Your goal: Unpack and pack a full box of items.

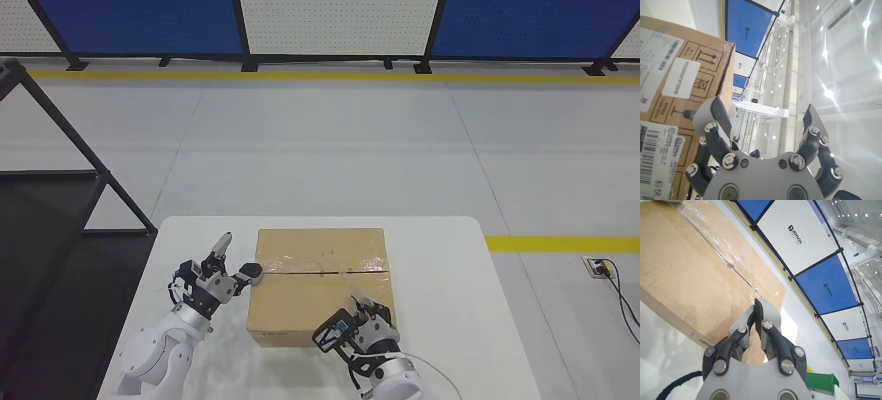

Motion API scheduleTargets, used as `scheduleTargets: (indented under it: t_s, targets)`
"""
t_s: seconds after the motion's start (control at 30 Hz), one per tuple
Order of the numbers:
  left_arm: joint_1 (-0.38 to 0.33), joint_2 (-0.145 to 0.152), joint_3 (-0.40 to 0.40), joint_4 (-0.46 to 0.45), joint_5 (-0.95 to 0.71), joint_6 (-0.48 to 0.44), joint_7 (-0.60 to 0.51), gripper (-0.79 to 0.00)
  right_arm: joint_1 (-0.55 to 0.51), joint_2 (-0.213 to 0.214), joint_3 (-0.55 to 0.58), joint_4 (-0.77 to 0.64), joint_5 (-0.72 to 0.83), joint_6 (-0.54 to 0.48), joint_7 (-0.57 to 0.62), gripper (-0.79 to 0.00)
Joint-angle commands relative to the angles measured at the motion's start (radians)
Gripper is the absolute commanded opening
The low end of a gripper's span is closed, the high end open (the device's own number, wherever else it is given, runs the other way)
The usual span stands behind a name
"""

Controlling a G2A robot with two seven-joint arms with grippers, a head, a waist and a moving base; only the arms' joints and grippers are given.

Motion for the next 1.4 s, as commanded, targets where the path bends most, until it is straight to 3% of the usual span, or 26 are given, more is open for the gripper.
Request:
scheduleTargets:
  t_s: [0.0,0.8,1.37]
  targets:
    - [0.001,0.000,0.000,-0.002,-0.001,-0.001,0.000,0.000,-0.004,-0.001,0.010,-0.009,0.019,-0.021,-0.010,-0.785]
    - [0.014,0.006,0.000,-0.011,-0.008,-0.010,-0.020,0.000,-0.010,-0.012,0.181,-0.178,0.467,-0.291,0.004,-0.785]
    - [0.008,0.009,0.001,0.002,-0.019,-0.014,-0.025,0.000,-0.007,-0.014,0.180,-0.195,0.498,-0.306,-0.004,-0.785]
